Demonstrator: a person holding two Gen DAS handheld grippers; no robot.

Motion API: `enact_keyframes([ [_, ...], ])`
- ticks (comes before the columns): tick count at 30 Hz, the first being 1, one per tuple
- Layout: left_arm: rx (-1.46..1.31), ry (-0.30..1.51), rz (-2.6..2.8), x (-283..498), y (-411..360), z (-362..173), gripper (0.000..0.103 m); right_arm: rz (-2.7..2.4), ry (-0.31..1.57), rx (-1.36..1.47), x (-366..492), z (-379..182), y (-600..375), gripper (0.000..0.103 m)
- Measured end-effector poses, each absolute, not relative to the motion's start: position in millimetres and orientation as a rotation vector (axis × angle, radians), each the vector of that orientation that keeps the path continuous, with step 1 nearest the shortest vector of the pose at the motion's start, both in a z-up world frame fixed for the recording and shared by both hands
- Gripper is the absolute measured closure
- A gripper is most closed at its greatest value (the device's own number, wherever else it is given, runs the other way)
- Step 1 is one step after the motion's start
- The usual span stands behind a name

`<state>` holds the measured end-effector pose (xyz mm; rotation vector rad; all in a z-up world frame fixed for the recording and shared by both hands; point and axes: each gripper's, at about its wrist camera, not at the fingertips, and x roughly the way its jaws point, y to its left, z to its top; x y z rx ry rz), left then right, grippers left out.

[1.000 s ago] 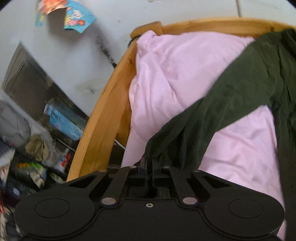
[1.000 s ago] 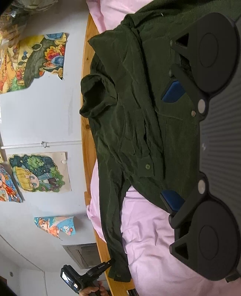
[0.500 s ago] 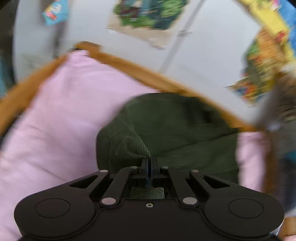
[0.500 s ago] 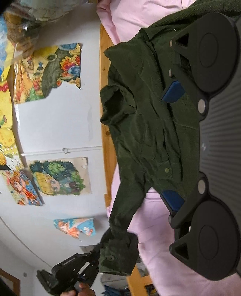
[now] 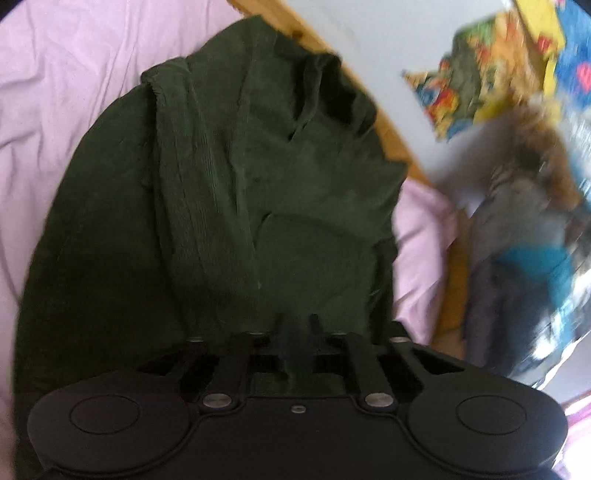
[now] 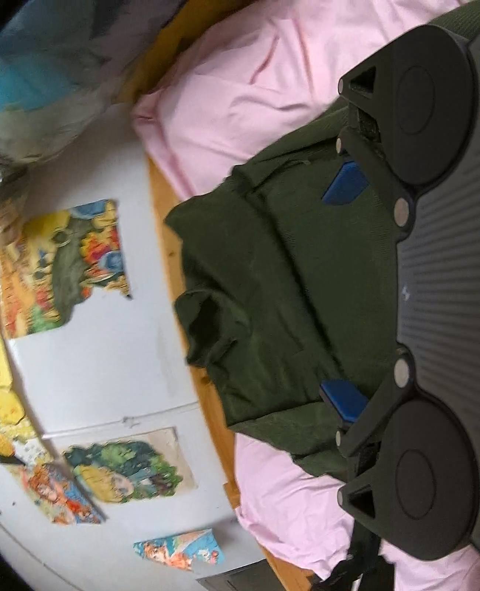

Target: Fold large clothes

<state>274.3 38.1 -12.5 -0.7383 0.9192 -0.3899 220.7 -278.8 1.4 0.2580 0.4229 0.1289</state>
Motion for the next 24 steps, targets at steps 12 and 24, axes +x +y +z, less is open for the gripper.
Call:
enact_keyframes([
  [12,-0.428,0.822,-0.179,333.5,127.9,12.8,0.047,0.317,0.576,0.247,238.8,-40.3,-239.4,0.007],
  [24,-0.655,0.759,-0.137,426.6,162.5,-37.9,0.097,0.484,0.698,0.285,265.5,-69.8,-209.8,0.037],
])
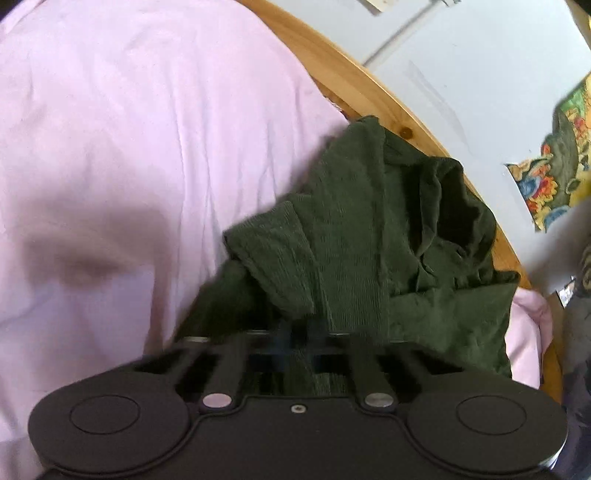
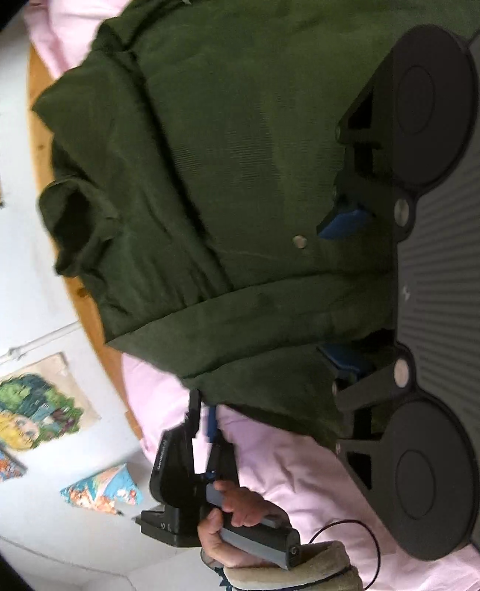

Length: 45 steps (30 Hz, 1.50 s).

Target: Fold large clothes

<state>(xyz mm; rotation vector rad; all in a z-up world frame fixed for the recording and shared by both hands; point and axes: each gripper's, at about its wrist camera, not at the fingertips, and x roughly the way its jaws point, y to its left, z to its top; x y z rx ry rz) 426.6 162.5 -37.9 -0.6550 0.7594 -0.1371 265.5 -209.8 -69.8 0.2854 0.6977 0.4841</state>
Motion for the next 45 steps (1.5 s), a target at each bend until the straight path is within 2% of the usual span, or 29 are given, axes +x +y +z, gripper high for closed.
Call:
enact_keyframes([
  [1,-0.645,0.734,-0.147,423.2,160.0,-38.6,0.099,0.486,0.710,0.298,267.6,-73.2,-209.7,0.040],
  [4,-0.572,0.673,-0.157,413.7,151.4,-34.9,0.100,0.488,0.738,0.336,274.2,-79.8,-211.3,0.057],
  [6,-0.563,0.659,-0.127,406.9,156.5,-35.3,0.101,0.503,0.750,0.352,279.3,-81.7,-212.0,0.078],
  [10,-0.586,0.664,-0.051,397.1,176.5,-45.8,0.101,0.497,0.713,0.316,278.6,-76.5,-207.1,0.102],
  [14,-0.597,0.708,-0.069,398.3,184.6,-58.1,0.101,0.449,0.563,0.218,271.2,-48.7,-215.1,0.102],
  [17,-0.539,0.723,-0.099,400.2,178.2,-52.5,0.094,0.420,0.532,0.144,272.7,-42.2,-214.8,0.102],
  [20,-0.416,0.686,-0.120,399.9,166.0,-35.5,0.078,0.438,0.564,0.154,272.4,-51.8,-215.7,0.101],
  [22,-0.371,0.656,-0.142,402.9,160.5,-23.9,0.052,0.452,0.589,0.184,271.6,-55.8,-217.7,0.099],
  [24,-0.344,0.631,-0.140,413.5,156.1,-15.0,0.043,0.460,0.607,0.220,273.5,-57.2,-221.7,0.096],
  [25,-0.323,0.629,-0.140,422.2,153.3,-11.8,0.042,0.469,0.619,0.236,273.7,-57.9,-225.1,0.092],
  [26,-0.296,0.626,-0.141,433.2,150.6,-9.5,0.042,0.479,0.633,0.252,273.8,-58.7,-228.5,0.076],
  [27,-0.269,0.621,-0.138,446.0,147.0,-7.9,0.041,0.484,0.648,0.266,273.8,-59.6,-231.3,0.055],
  [28,-0.247,0.621,-0.131,461.4,144.2,-7.0,0.040,0.487,0.667,0.278,275.2,-61.0,-232.4,0.048],
  [29,-0.236,0.624,-0.128,475.9,142.3,-6.6,0.040,0.491,0.688,0.292,275.7,-63.9,-234.7,0.046],
  [32,-0.246,0.646,-0.121,517.0,136.4,-10.6,0.045,0.490,0.751,0.336,280.3,-76.8,-234.7,0.049],
  [34,-0.292,0.676,-0.133,534.6,136.5,-14.6,0.094,0.490,0.793,0.348,281.7,-85.6,-231.1,0.064],
  [35,-0.322,0.681,-0.125,539.8,136.1,-15.7,0.094,0.487,0.795,0.341,281.5,-87.5,-228.4,0.072],
  [40,-0.389,0.530,-0.150,522.2,144.9,-7.0,0.097,0.506,0.732,0.171,277.2,-63.6,-214.8,0.076],
  [45,-0.495,0.445,-0.147,522.3,179.8,1.4,0.098,0.546,0.573,-0.163,301.5,-1.2,-210.6,0.078],
])
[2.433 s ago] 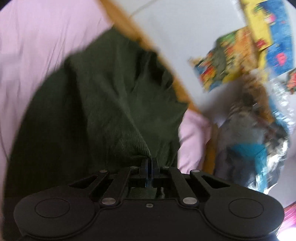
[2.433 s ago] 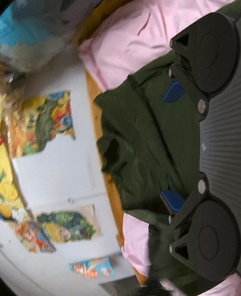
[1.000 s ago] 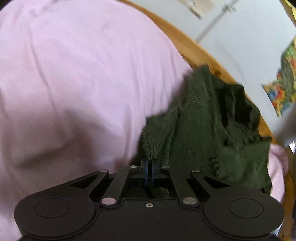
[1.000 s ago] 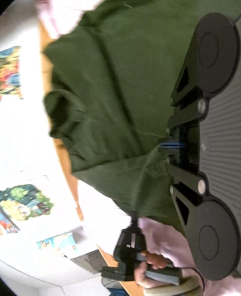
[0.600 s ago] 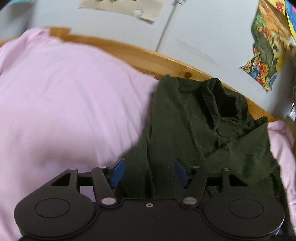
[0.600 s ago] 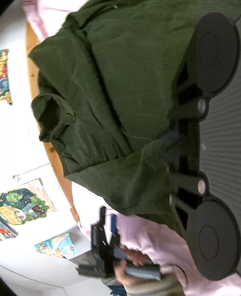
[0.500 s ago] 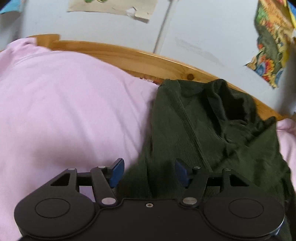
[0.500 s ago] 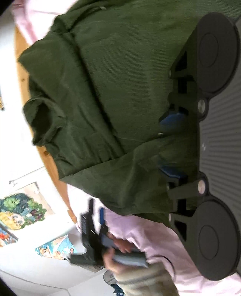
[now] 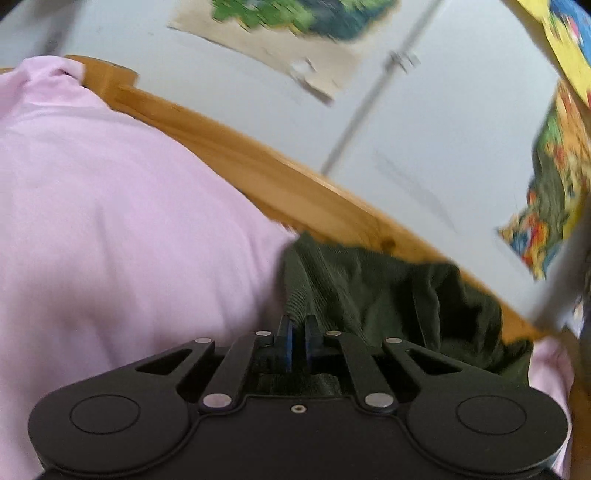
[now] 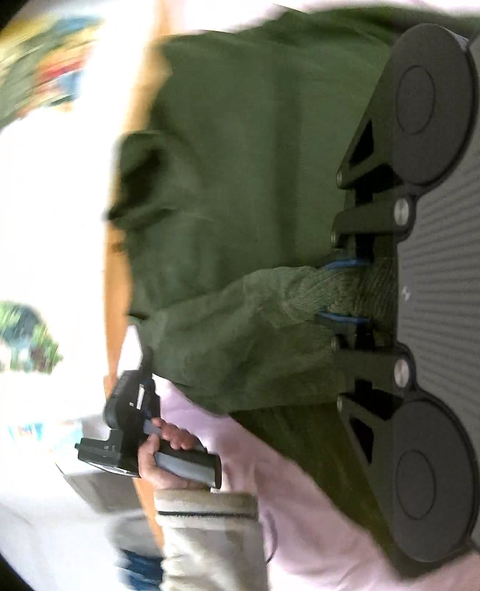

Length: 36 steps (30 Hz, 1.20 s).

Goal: Fold large clothes
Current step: 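Grasp the shirt side edge with the right tool while the left tool holds the sleeve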

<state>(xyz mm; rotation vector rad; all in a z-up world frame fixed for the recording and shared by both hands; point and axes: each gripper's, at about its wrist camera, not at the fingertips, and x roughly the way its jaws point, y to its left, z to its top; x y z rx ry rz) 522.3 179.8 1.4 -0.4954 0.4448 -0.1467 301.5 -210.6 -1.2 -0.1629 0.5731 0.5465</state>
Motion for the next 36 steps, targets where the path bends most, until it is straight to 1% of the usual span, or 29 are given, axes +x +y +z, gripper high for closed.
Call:
enact_keyframes([
  [2,-0.500,0.439,-0.135,525.1,184.7,-2.3,0.098,0.536,0.511,-0.297,323.7,22.1,-213.4,0.078],
  [5,-0.496,0.431,-0.123,527.2,179.1,-10.9,0.098,0.487,0.461,-0.458,366.8,39.6,-217.8,0.078],
  [8,-0.506,0.434,-0.106,531.7,174.9,-17.2,0.097,0.466,0.506,-0.517,416.7,35.3,-226.7,0.077],
  [10,-0.473,0.443,-0.096,533.1,170.7,-17.2,0.091,0.456,0.536,-0.516,438.8,21.8,-237.7,0.076],
  [11,-0.455,0.442,-0.096,529.4,173.6,-16.8,0.087,0.434,0.554,-0.504,448.9,14.8,-241.6,0.073],
  [12,-0.428,0.437,-0.096,528.2,171.3,-14.2,0.081,0.418,0.561,-0.475,454.8,9.5,-246.3,0.063],
  [13,-0.411,0.429,-0.104,526.0,170.8,-11.4,0.069,0.403,0.561,-0.437,455.1,5.2,-250.7,0.057],
  [14,-0.402,0.420,-0.112,524.1,171.1,-8.8,0.062,0.396,0.553,-0.394,452.1,3.8,-258.1,0.046],
  [15,-0.389,0.408,-0.121,522.4,170.6,-5.0,0.048,0.388,0.537,-0.343,447.1,2.4,-265.3,0.038],
  [16,-0.370,0.397,-0.131,521.5,169.5,-1.2,0.038,0.381,0.525,-0.294,441.8,2.1,-273.0,0.035],
  [18,-0.314,0.393,-0.156,523.7,164.0,6.0,0.034,0.374,0.506,-0.216,427.9,-0.6,-290.7,0.023],
  [21,-0.231,0.468,-0.187,537.2,149.0,13.3,0.033,0.338,0.500,-0.112,410.0,-5.1,-310.5,0.020],
  [23,-0.233,0.481,-0.191,542.7,141.8,16.5,0.034,0.303,0.513,-0.024,402.8,-7.3,-326.0,0.019],
  [24,-0.243,0.496,-0.180,545.7,138.8,17.3,0.040,0.294,0.519,0.016,400.5,-6.7,-332.6,0.019],
  [25,-0.251,0.533,-0.158,551.5,134.1,17.1,0.059,0.290,0.535,0.061,400.5,-8.5,-339.2,0.019],
  [26,-0.254,0.579,-0.132,557.8,129.8,15.2,0.072,0.286,0.560,0.103,401.2,-10.8,-344.5,0.019],
  [27,-0.252,0.631,-0.100,565.0,125.7,12.3,0.097,0.281,0.581,0.134,402.6,-13.2,-348.5,0.019],
  [28,-0.253,0.655,-0.086,568.9,123.2,9.8,0.098,0.280,0.595,0.152,407.4,-14.6,-349.6,0.019],
  [29,-0.258,0.645,-0.078,569.8,122.0,8.4,0.099,0.277,0.605,0.162,408.5,-15.8,-351.1,0.023],
  [31,-0.278,0.624,-0.071,567.5,120.9,8.4,0.101,0.292,0.596,0.161,410.7,-14.6,-349.0,0.039],
  [32,-0.305,0.609,-0.067,565.3,121.8,9.5,0.101,0.288,0.589,0.140,411.2,-12.5,-345.7,0.061],
  [33,-0.332,0.589,-0.056,563.0,124.4,11.1,0.102,0.288,0.585,0.115,413.5,-11.8,-341.7,0.076],
  [34,-0.355,0.557,-0.043,559.7,126.7,13.6,0.102,0.287,0.576,0.091,414.6,-9.7,-336.6,0.079],
  [36,-0.388,0.495,-0.022,552.8,132.1,19.3,0.102,0.282,0.504,0.022,411.7,2.1,-327.5,0.087],
])
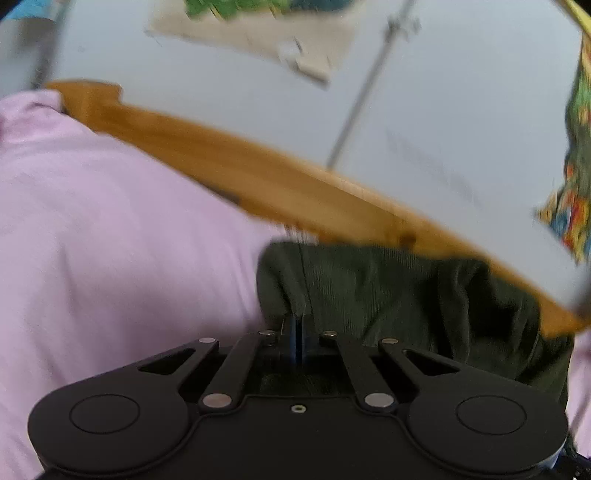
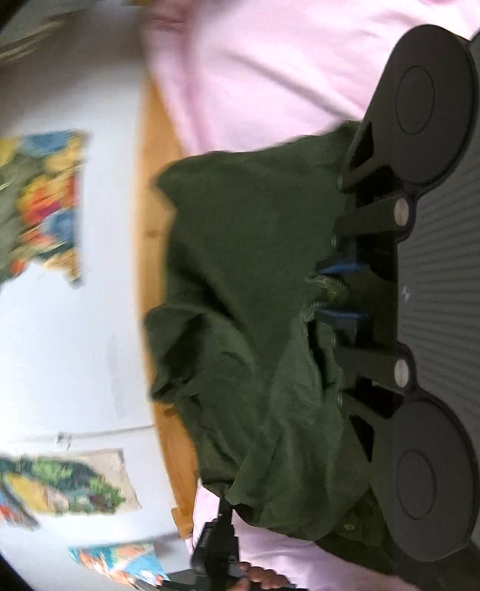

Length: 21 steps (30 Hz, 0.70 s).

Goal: Fold large clothes
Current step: 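Grasp the shirt side edge with the right tool while the left tool holds the sleeve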

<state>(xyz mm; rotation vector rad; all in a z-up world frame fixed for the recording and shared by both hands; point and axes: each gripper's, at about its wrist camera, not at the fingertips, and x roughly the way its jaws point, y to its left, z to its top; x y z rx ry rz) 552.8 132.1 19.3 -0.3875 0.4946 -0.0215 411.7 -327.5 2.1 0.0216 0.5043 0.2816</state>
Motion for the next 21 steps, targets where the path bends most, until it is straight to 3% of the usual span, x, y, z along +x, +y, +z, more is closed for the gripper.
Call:
enact_keyframes([
  [5,-0.420,0.467,0.032,554.3,142.2,17.7,0.102,0.221,0.336,-0.068,415.0,31.1,-318.4,0.089],
  [9,-0.437,0.515,0.013,570.0,144.0,7.9,0.098,0.201,0.432,-0.086,449.2,19.5,-315.4,0.088],
  [11,-0.403,0.515,0.000,571.4,143.2,6.3,0.090,0.179,0.477,-0.089,461.1,9.1,-314.7,0.086],
  [12,-0.392,0.501,-0.011,568.1,142.9,6.9,0.075,0.171,0.480,-0.085,461.9,7.8,-315.8,0.082],
  [13,-0.380,0.481,-0.022,561.5,143.5,8.4,0.054,0.162,0.473,-0.076,460.8,8.1,-316.5,0.080],
  [15,-0.355,0.442,-0.043,547.4,146.3,10.6,0.031,0.162,0.445,-0.072,453.8,11.6,-316.3,0.066],
  [18,-0.340,0.408,-0.103,518.0,152.0,7.9,0.027,0.177,0.411,-0.104,442.7,12.8,-313.5,0.045],
  [21,-0.278,0.445,-0.153,496.7,149.7,-6.6,0.027,0.194,0.429,-0.113,441.6,10.8,-309.3,0.041],
])
